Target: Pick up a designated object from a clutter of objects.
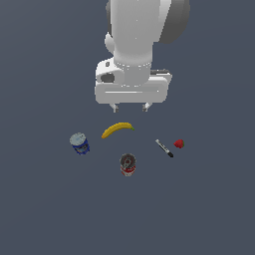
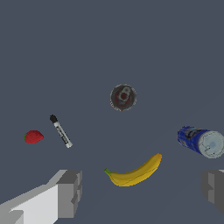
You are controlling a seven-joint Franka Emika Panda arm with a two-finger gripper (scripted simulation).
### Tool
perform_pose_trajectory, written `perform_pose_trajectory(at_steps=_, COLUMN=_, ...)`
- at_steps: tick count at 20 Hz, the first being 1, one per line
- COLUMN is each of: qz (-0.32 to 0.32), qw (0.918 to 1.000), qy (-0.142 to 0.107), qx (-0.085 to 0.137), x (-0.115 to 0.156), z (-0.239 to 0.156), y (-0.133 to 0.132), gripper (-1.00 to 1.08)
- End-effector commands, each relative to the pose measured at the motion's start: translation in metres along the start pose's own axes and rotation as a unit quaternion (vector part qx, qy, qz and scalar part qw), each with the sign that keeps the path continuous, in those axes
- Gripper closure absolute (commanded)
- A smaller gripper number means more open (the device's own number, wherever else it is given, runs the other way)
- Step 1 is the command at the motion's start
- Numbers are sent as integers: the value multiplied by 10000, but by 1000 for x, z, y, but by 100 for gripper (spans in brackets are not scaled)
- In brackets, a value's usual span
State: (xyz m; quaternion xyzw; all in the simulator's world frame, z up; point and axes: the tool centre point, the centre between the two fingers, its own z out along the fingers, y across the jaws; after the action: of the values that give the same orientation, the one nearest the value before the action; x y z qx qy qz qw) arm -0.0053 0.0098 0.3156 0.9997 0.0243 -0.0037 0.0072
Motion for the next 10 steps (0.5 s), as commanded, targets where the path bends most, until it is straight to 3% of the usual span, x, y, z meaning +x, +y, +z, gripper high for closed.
perform_pose_trajectory(at_steps=1, qz=0, qw=10000, qy=0, qx=0, x=0, z=0, y=0, gripper=-92)
perform_pose_trajectory(at_steps=10, qz=82, qw=9999, qy=23, qx=-136, x=4, z=2, y=28, gripper=-92)
